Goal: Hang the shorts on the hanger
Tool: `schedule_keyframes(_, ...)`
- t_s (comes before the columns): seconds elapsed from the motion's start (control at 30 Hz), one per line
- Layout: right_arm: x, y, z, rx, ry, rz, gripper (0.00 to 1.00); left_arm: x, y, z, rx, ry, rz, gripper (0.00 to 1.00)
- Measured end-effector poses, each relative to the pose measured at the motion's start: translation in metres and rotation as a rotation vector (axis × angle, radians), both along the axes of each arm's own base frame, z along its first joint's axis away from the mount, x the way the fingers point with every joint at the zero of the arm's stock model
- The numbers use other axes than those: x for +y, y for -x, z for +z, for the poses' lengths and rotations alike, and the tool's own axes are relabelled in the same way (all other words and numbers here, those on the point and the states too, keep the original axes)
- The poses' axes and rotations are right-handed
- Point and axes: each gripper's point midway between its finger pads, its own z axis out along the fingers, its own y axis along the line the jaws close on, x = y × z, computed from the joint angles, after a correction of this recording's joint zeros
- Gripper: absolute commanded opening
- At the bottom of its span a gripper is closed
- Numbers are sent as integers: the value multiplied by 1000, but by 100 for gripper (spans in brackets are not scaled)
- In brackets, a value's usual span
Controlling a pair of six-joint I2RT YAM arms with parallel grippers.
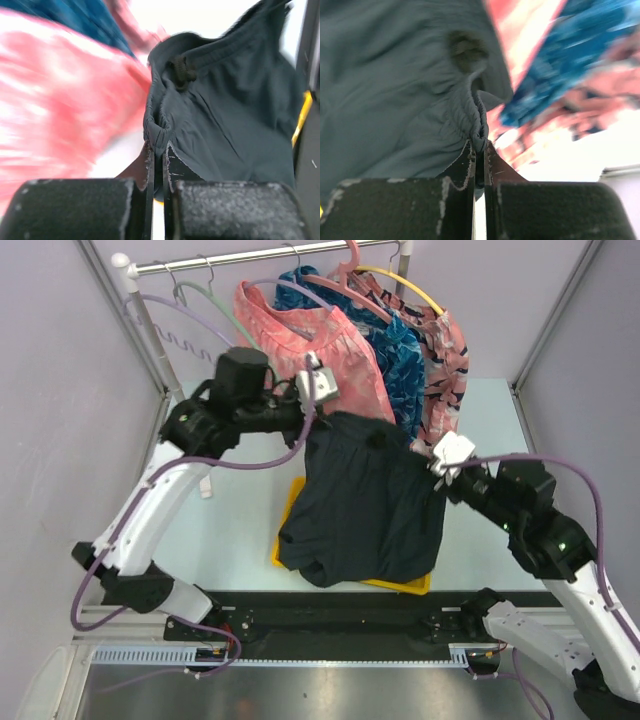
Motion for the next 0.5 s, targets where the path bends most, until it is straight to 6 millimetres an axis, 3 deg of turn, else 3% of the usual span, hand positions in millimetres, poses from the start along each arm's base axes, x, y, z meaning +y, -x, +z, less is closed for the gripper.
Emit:
schedule_keyframes(0.13,3,-30,63,-127,-112,-59,0,11,0,77,-172,138,68,0)
schedule_keyframes(0.2,7,-38,95,-194,-161,-57,0,15,-5,102,-234,183,108,0)
schedule_keyframes(0.27,10,-42,111,-224,-184,-54,0,18,-10,124,-288,226,148,0)
schedule_keyframes(0.3,13,-44,132,-265,-212,-44,0,19,-12,133,-308,242,161,0)
schedule_keyframes(0.5,21,-47,201,-376,-280,-13,0,26,-16,187,-424,353,209,0)
